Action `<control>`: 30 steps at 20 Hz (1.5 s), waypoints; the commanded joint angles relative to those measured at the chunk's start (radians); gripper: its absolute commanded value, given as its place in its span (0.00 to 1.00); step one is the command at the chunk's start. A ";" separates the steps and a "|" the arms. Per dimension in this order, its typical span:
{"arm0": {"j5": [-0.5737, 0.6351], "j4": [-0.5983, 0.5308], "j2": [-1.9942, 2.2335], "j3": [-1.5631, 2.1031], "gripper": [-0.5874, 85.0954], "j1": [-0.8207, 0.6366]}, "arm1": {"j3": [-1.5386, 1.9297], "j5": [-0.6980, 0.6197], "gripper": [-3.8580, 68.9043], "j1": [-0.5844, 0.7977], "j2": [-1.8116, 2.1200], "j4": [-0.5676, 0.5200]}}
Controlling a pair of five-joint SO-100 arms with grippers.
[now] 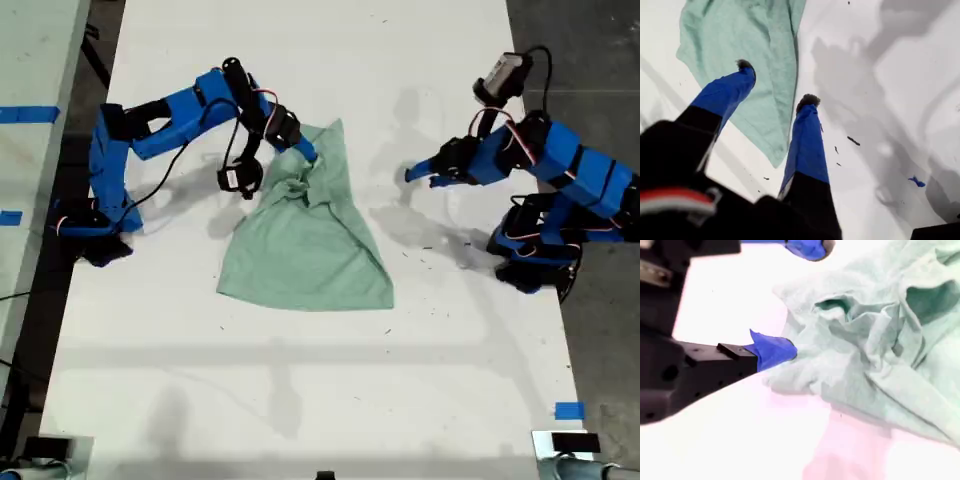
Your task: Fold tshirt
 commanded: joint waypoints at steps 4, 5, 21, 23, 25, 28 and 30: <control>-0.115 0.089 0.328 0.308 0.27 0.077 | -0.005 0.002 0.30 -0.081 -0.018 -0.058; -0.149 0.066 0.382 0.411 0.27 0.101 | -0.011 0.000 0.31 -0.098 -0.032 -0.060; -0.503 -0.130 0.675 0.923 0.26 0.466 | 0.054 0.020 0.34 -0.430 -0.391 -0.356; -0.503 -0.144 0.680 0.946 0.27 0.460 | 0.091 0.029 0.34 -0.449 -0.460 -0.425; -0.505 -0.164 0.690 0.968 0.26 0.459 | 0.118 0.041 0.34 -0.465 -0.517 -0.479; -0.505 -0.172 0.696 0.976 0.26 0.456 | 0.126 0.049 0.34 -0.479 -0.606 -0.541; -0.502 -0.172 0.699 0.977 0.26 0.451 | 0.126 0.052 0.35 -0.486 -0.680 -0.601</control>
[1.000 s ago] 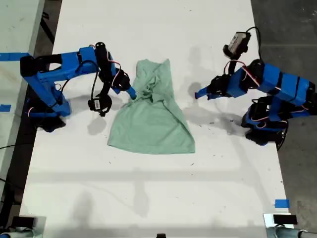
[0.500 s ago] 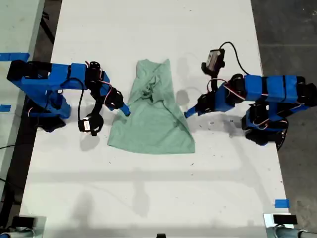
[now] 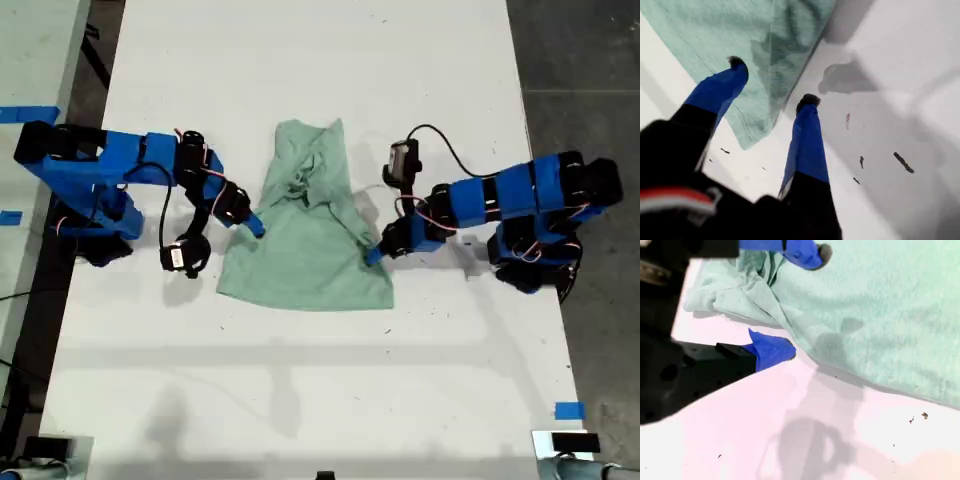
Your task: Fold tshirt
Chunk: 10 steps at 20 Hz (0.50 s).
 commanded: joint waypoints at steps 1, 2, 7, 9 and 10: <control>-0.005 -0.011 0.032 -0.003 0.26 0.000 | -0.002 0.015 0.32 -0.017 -0.061 -0.094; -0.005 -0.011 0.032 0.000 0.26 0.000 | 0.002 0.018 0.25 -0.017 -0.094 -0.121; -0.005 -0.011 0.032 0.003 0.26 0.003 | -0.025 0.021 0.02 -0.009 -0.117 -0.091; -0.008 -0.012 0.032 0.006 0.26 0.005 | -0.044 0.034 0.02 -0.015 -0.104 -0.028; -0.008 -0.014 0.032 0.006 0.26 0.005 | -0.066 0.034 0.02 -0.021 -0.078 0.020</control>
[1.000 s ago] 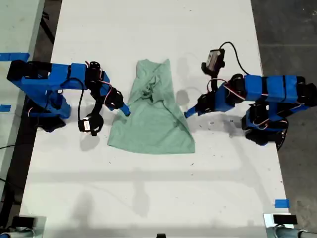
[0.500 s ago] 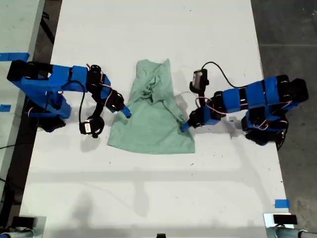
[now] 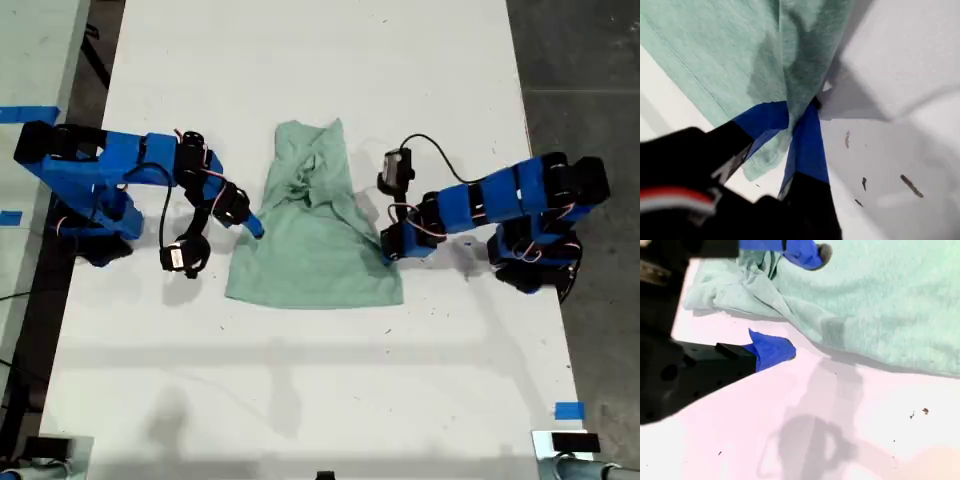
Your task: Fold tshirt
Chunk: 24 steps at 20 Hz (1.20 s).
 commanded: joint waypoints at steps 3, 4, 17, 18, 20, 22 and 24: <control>-0.008 -0.017 0.035 -0.005 0.25 0.008 | -0.212 0.012 0.02 -0.031 0.081 0.278; -0.008 -0.018 0.037 -0.005 0.25 0.008 | -0.276 0.012 0.02 -0.035 0.075 0.311; -0.009 -0.015 0.044 -0.008 0.25 0.011 | -0.699 0.241 0.02 -0.037 -0.373 0.091; -0.009 -0.014 0.044 -0.008 0.25 0.011 | -0.667 0.262 0.02 -0.032 -0.385 0.035; -0.009 -0.012 0.044 -0.009 0.25 0.011 | -0.644 0.272 0.02 -0.025 -0.425 -0.029; -0.009 -0.014 0.044 -0.011 0.25 0.014 | -0.647 0.261 0.04 -0.012 -0.465 -0.038; -0.014 -0.014 0.044 -0.012 0.25 0.017 | -0.663 0.253 0.33 -0.009 -0.488 -0.017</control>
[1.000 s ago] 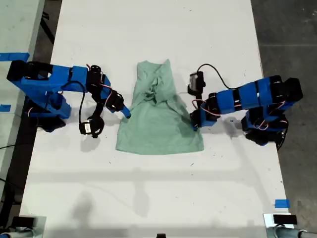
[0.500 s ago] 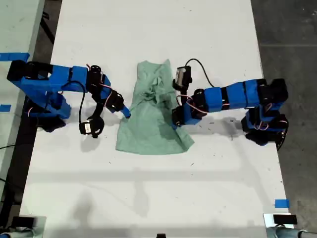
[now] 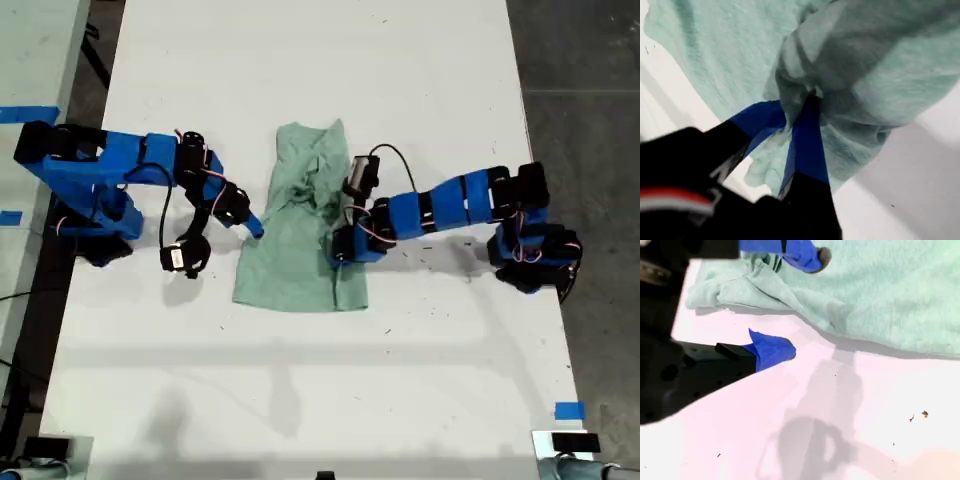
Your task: Fold tshirt
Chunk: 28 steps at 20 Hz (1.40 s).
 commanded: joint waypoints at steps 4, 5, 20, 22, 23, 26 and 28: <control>-0.015 -0.005 0.044 -0.020 0.24 0.021 | -0.120 -0.011 0.50 0.006 0.023 0.178; -0.020 -0.002 0.044 -0.021 0.24 0.023 | -0.179 -0.012 0.50 -0.002 0.034 0.273; -0.069 -0.021 -0.018 -0.075 0.24 0.075 | -0.267 -0.060 0.50 0.005 0.339 0.627; -0.075 -0.089 -0.087 -0.072 0.24 0.086 | -0.261 -0.066 0.49 0.006 0.339 0.615; -0.078 -0.126 -0.130 -0.071 0.24 0.089 | -0.258 -0.066 0.49 0.006 0.339 0.612; -0.106 -0.230 -0.259 -0.023 0.25 0.087 | -0.250 -0.064 0.49 0.000 0.339 0.611; -0.129 -0.328 -0.304 0.041 0.23 0.084 | -0.238 -0.063 0.49 -0.005 0.341 0.609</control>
